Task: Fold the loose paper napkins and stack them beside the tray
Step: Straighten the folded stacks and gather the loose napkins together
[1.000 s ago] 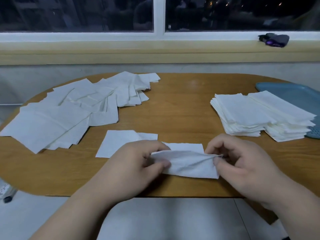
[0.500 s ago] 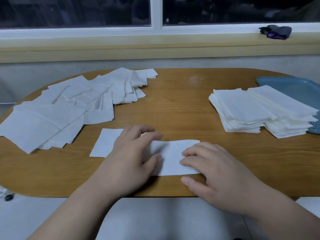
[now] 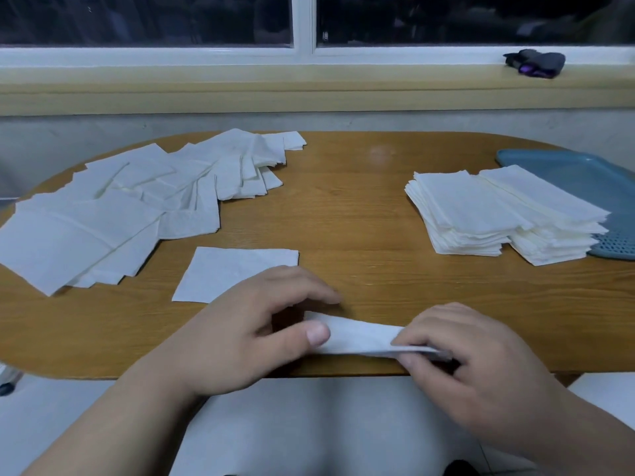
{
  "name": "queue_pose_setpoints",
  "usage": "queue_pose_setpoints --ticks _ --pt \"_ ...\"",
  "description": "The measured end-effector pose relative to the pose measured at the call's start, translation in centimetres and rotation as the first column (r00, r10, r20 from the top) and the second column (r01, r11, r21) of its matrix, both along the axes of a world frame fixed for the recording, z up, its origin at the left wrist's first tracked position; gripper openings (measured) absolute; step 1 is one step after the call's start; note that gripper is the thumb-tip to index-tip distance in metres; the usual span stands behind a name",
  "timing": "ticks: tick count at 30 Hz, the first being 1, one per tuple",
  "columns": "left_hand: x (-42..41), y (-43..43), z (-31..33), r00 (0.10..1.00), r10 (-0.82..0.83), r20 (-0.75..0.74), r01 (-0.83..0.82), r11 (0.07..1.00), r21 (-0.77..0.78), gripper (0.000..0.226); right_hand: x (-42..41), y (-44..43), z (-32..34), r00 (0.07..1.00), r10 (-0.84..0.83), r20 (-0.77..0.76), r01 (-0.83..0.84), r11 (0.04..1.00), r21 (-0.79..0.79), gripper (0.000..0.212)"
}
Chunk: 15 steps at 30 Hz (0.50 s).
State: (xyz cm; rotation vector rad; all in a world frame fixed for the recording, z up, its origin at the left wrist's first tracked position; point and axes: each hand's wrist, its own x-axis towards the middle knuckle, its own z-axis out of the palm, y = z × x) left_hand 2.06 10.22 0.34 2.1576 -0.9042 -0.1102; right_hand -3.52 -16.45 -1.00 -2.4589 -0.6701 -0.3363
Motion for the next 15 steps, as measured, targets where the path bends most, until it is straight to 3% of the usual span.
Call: queue_pose_setpoints --ticks 3,6,9,12,15 --pt "-0.4 0.0 0.6 0.993 0.002 -0.116 -0.014 0.994 -0.104 0.038 0.9 1.7 1.4 0.975 -0.099 -0.198 0.145 0.962 0.231 0.011" --pt "-0.5 0.3 0.9 0.971 0.213 -0.104 -0.226 0.964 -0.140 0.011 2.8 3.5 2.4 0.939 -0.092 -0.331 0.228 0.887 0.400 0.009" --pt "-0.2 2.1 1.3 0.884 0.421 -0.203 -0.458 0.866 -0.199 0.003 4.5 5.8 3.3 0.913 -0.041 -0.406 0.235 0.867 0.439 0.012" --pt "0.4 4.4 1.5 0.800 0.513 -0.311 -0.585 0.782 -0.213 0.018 6.1 8.5 3.5 0.901 -0.042 -0.432 0.248 0.867 0.432 0.012" --pt "1.3 6.2 1.1 0.738 0.622 -0.261 -0.665 0.735 -0.130 0.014 7.8 11.1 2.9 0.903 -0.108 -0.416 0.257 0.912 0.320 0.008"
